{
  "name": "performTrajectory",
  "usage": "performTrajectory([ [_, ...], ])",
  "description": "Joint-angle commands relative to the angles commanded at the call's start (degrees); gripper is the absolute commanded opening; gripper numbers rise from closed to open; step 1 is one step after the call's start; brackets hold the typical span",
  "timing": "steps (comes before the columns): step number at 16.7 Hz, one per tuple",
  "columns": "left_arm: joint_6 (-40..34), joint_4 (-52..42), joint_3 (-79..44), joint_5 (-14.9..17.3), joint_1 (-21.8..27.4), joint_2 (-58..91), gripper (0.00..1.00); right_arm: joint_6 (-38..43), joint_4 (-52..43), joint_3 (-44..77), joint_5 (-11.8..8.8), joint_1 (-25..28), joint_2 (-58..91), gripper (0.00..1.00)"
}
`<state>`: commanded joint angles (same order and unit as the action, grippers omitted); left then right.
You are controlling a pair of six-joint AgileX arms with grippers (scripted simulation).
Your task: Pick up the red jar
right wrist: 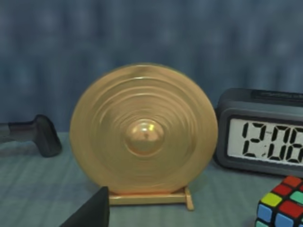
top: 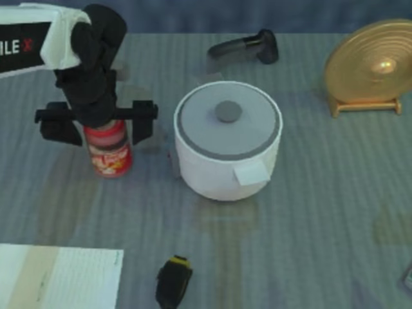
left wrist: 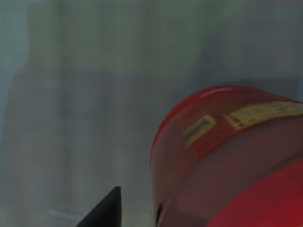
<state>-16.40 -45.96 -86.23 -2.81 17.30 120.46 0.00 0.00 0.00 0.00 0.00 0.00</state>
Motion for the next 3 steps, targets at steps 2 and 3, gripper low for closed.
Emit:
performTrajectory([
  [2,0.0,0.0,0.0,0.0,0.0,0.0,1.0,0.0,0.0,0.0,0.0,0.0,0.0,1.0],
  [3,0.0,0.0,0.0,0.0,0.0,0.0,1.0,0.0,0.0,0.0,0.0,0.0,0.0,1.0],
])
